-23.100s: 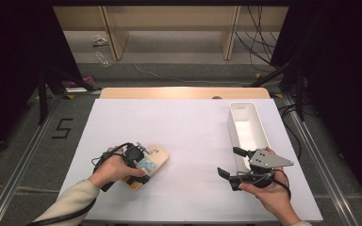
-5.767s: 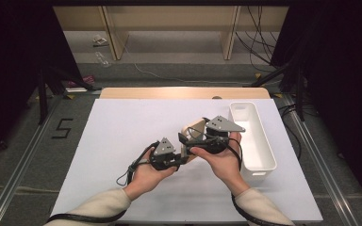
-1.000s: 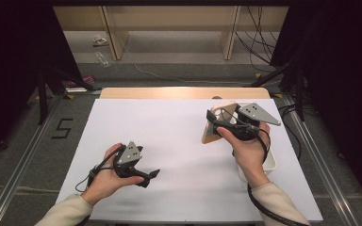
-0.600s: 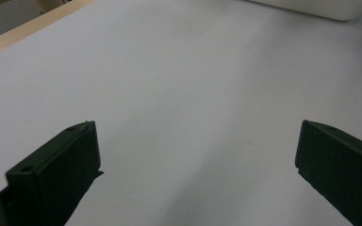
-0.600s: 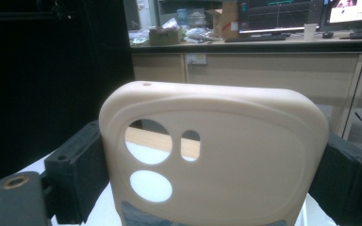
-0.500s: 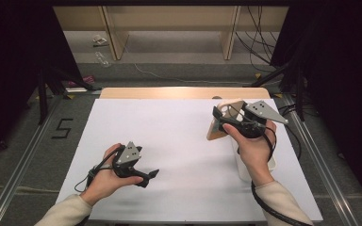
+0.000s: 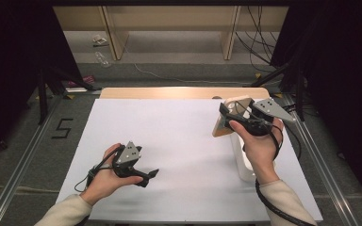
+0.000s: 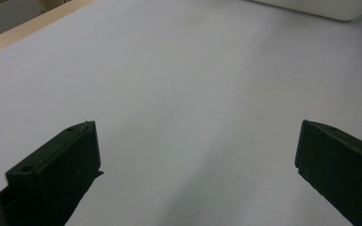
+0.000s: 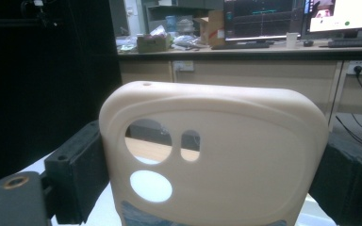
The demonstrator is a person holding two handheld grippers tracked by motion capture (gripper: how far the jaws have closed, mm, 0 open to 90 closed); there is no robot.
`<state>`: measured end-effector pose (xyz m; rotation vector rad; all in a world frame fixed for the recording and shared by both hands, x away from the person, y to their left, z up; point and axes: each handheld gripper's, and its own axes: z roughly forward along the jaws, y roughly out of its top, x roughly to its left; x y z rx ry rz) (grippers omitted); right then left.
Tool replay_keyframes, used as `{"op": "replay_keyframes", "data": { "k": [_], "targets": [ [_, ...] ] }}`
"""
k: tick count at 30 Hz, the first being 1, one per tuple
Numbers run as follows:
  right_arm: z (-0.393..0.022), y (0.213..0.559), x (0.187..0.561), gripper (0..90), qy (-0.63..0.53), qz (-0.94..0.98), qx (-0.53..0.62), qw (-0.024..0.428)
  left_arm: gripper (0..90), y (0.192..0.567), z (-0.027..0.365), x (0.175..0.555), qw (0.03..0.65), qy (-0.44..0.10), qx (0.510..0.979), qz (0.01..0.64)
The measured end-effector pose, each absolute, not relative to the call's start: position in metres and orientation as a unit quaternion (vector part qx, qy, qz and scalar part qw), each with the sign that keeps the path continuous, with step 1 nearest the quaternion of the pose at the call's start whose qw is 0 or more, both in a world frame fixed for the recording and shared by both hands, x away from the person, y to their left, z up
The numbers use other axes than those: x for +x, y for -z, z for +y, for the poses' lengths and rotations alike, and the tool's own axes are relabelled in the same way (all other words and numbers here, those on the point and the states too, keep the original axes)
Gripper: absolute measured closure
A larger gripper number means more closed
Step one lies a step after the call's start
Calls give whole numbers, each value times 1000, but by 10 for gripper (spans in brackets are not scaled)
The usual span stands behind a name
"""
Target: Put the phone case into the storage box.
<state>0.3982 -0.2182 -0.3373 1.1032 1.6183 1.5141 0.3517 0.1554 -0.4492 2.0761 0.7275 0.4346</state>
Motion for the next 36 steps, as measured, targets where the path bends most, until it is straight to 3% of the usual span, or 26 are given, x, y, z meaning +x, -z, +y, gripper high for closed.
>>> {"op": "replay_keyframes", "data": {
  "k": [36],
  "targets": [
    [-239, 331, 401, 122, -562, 604, 440, 354, 3, 449, 155, 352, 435, -172, 833, 295]
  ]
}}
